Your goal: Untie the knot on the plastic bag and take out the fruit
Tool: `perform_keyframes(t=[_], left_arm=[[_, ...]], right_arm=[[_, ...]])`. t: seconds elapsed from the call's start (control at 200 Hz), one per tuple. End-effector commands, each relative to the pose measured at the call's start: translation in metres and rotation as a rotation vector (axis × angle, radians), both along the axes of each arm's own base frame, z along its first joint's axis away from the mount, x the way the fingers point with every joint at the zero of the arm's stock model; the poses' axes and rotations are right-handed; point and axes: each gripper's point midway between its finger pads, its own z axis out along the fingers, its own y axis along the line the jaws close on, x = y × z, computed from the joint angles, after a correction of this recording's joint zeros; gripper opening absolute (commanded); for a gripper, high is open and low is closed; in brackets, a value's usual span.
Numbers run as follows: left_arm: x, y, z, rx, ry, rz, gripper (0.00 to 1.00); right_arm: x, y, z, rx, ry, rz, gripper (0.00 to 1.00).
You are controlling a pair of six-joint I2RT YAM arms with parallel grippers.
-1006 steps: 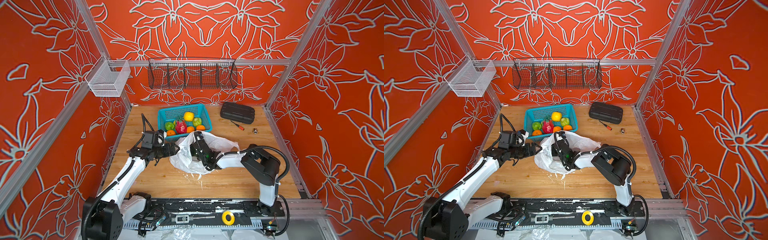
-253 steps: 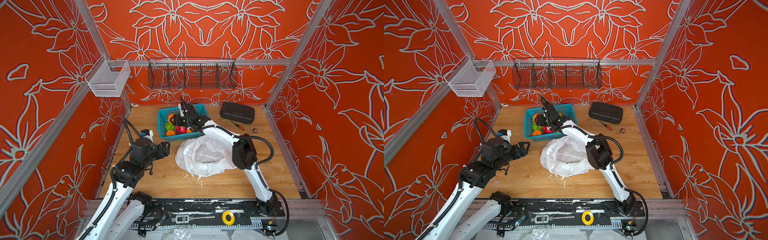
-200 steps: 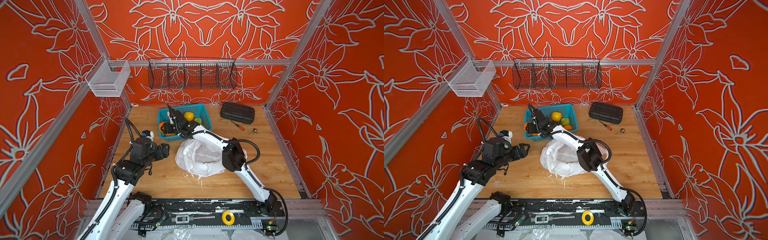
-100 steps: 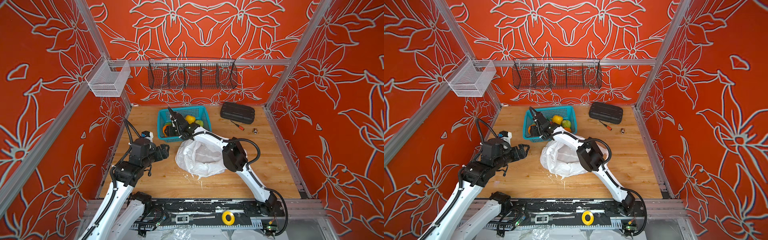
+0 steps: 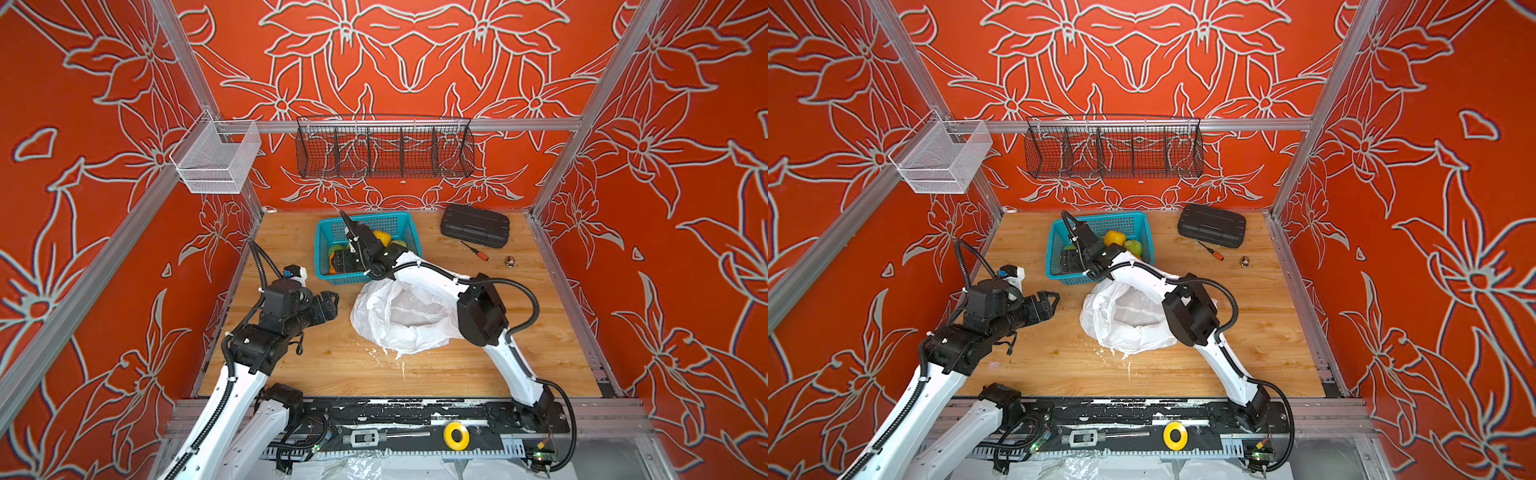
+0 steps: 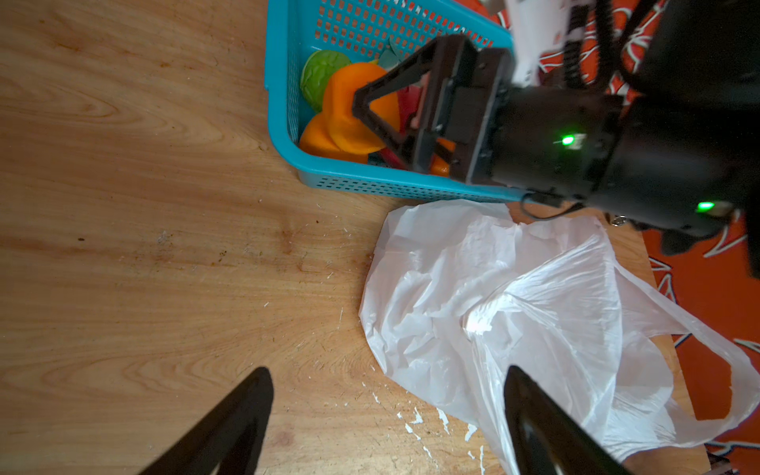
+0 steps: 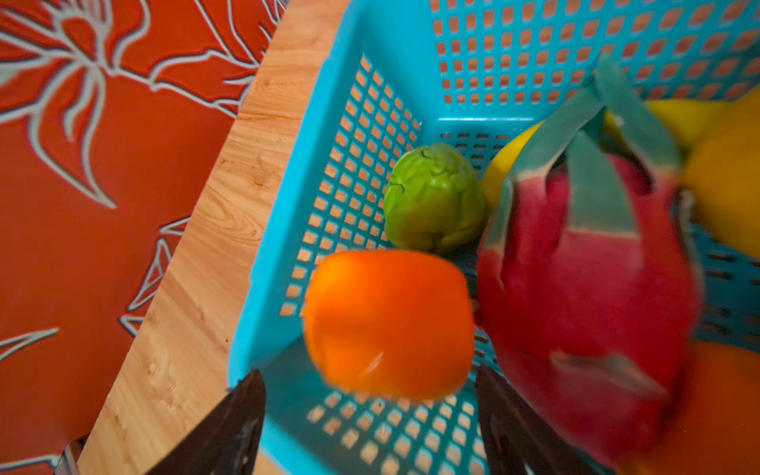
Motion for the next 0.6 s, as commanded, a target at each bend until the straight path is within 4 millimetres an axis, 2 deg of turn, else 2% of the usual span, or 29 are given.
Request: perform_keyframes(t=[0.0,0.04,0.1,0.25,0.4,0.45,0.59], left_arm=[[0.005,0.004,0.002,0.005,-0.028,0.026,0.87],[0.006,0.005,0.001,0.014,-0.032,0.027,0.87],[0.008,0.007,0.0,0.038,-0.037,0.021,0.87],[0.013,0.01,0.003,0.083,-0.071,0.01,0.87],[0.019,0.018,0.008,0.131,-0.145,0.038,0.88],[0.021,0.022,0.005,0.154,-0.159,0.05,0.88],[0.027,0.033,-0.009,0.22,-0.171,0.087,0.89]], right_arm=[[-0.004,-0.016,0.063,0.037,-0.135,-0.014,0.84],[-0.008,-0.025,0.076,0.034,-0.161,-0.013,0.84],[-0.011,-0.041,0.083,0.006,-0.193,-0.021,0.85],[-0.015,-0.1,0.108,-0.068,-0.265,-0.098,0.85],[-0.022,-0.183,0.128,-0.158,-0.37,-0.228,0.87],[-0.025,-0.212,0.132,-0.189,-0.391,-0.274,0.91],[-0.037,-0.291,0.119,-0.293,-0.405,-0.41,0.97]])
